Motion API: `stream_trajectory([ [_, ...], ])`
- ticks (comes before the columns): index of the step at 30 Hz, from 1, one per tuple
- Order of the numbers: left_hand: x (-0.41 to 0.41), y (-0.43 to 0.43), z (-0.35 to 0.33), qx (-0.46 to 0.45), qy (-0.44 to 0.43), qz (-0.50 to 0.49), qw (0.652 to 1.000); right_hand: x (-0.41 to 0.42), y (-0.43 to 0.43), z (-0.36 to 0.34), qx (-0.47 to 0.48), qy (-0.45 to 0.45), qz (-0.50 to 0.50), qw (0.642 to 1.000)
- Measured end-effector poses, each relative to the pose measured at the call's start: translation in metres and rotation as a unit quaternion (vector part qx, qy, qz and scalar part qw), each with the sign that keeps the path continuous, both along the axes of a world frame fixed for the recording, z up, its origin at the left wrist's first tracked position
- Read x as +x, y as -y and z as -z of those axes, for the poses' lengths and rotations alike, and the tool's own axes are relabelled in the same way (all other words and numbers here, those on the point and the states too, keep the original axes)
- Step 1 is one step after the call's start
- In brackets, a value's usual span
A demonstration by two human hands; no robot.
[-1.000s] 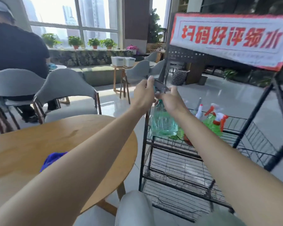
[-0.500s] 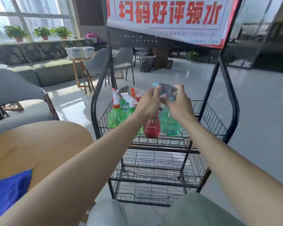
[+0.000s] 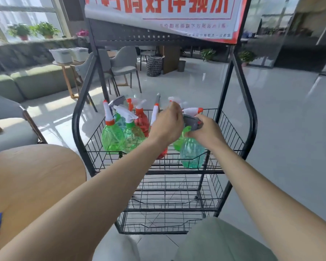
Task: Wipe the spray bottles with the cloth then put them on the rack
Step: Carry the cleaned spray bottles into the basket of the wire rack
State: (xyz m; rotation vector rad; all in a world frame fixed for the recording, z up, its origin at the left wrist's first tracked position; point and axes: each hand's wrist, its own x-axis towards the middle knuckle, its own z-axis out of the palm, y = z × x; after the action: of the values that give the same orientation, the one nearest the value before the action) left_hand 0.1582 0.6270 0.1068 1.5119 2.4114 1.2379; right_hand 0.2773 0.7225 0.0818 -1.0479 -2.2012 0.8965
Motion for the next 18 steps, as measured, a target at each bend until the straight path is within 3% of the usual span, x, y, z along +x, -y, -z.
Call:
stream_trajectory([
  [4,0.005,-0.02,-0.009,0.064,-0.009,0.011,0.998,0.006,-0.002,-0.004,0.004,0.003,-0.022,1.0],
  [7,0.008,-0.03,-0.017,0.03,-0.024,0.061,0.997,0.012,-0.005,-0.003,-0.008,-0.013,-0.055,0.998],
  [10,0.007,-0.039,-0.015,-0.036,-0.038,0.085,0.995,0.018,-0.011,0.001,-0.006,-0.028,-0.001,1.0],
  [14,0.01,-0.043,-0.016,-0.028,-0.027,0.061,0.997,0.026,-0.016,0.005,0.062,-0.015,0.074,0.995],
  [18,0.008,-0.047,-0.015,-0.055,-0.11,0.055,0.991,0.03,-0.028,0.014,0.1,-0.026,0.144,0.984],
])
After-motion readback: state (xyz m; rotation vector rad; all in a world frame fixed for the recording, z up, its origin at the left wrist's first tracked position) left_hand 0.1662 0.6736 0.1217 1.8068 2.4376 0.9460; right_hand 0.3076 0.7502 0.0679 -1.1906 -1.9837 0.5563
